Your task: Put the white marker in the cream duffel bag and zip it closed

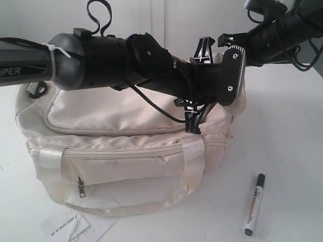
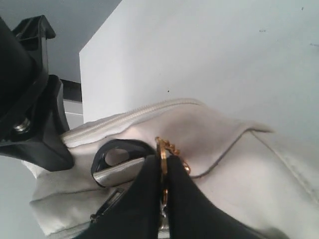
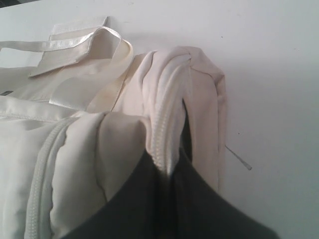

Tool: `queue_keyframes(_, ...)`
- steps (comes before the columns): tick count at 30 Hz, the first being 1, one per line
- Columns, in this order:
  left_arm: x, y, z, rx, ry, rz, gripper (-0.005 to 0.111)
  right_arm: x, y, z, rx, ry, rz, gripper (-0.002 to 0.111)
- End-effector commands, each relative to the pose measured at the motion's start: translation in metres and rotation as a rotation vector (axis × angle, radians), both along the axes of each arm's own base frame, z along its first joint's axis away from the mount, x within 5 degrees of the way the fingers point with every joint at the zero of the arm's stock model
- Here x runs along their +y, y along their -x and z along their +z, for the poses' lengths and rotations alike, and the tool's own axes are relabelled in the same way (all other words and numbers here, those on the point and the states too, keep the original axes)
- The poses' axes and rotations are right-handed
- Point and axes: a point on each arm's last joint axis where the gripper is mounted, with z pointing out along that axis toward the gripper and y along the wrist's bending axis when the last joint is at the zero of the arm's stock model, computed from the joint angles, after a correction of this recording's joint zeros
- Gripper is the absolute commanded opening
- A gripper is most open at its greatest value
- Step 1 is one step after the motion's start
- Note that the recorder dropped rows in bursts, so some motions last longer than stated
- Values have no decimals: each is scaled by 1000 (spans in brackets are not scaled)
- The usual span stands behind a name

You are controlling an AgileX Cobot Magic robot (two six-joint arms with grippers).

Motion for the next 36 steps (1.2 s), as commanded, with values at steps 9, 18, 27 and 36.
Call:
queue_keyframes(9, 9, 10, 22, 218, 138, 79, 0, -1, -1, 1, -11, -9, -21, 0)
queue_keyframes(18, 9, 15, 19, 310, 139, 79, 0, -2, -2, 2, -23, -6, -27, 0)
queue_keyframes(27, 11, 22, 26, 354, 135, 57, 0, -3, -4, 4, -51, -5, -48, 0)
queue_keyframes(36, 12, 26, 26, 411, 133, 55, 0, -3, -4, 4, -46, -16, -55, 0)
